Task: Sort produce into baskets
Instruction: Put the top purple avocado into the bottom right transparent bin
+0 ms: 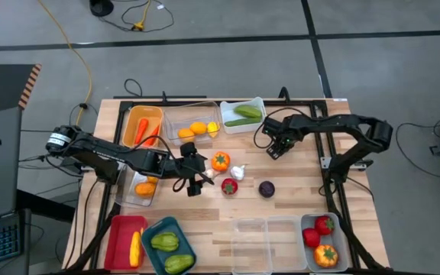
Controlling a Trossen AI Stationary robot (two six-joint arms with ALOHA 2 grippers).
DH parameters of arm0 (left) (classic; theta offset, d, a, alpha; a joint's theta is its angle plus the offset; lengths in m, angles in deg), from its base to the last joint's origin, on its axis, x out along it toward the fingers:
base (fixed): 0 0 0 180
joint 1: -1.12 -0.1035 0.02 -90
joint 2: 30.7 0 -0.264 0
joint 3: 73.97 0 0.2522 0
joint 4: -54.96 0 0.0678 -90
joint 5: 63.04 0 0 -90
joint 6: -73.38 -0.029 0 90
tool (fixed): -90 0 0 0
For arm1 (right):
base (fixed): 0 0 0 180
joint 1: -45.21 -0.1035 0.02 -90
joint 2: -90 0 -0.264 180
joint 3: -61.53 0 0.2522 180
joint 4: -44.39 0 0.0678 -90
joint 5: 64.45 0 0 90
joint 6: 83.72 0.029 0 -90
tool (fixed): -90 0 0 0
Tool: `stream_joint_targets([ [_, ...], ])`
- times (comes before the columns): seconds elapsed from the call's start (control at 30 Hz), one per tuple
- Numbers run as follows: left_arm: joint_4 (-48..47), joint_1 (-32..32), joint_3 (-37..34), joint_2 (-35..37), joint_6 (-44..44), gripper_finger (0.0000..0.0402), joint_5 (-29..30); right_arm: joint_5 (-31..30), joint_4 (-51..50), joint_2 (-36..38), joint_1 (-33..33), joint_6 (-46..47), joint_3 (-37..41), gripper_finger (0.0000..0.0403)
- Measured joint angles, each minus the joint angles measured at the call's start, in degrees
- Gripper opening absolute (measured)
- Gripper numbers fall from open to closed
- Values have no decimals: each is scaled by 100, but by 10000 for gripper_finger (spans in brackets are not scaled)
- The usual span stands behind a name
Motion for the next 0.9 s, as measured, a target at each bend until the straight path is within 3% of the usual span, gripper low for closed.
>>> stream_joint_targets([
  [0.2, 0, 2, 0, 0, -35, 342, 0, 84, -752, 368, -390, 100, -526, 281],
  [0.4, 0, 2, 0, 0, -31, 342, 2, 845, -945, 988, -1309, 571, -1002, 281],
  [0.6, 0, 2, 2, 0, -29, 342, 1, 1341, -980, 1434, -2832, 1296, -1076, 281],
  [0.9, 2, 4, 2, 0, -181, 342, 0, 1373, -566, 1310, -5310, 3754, -1076, 282],
])
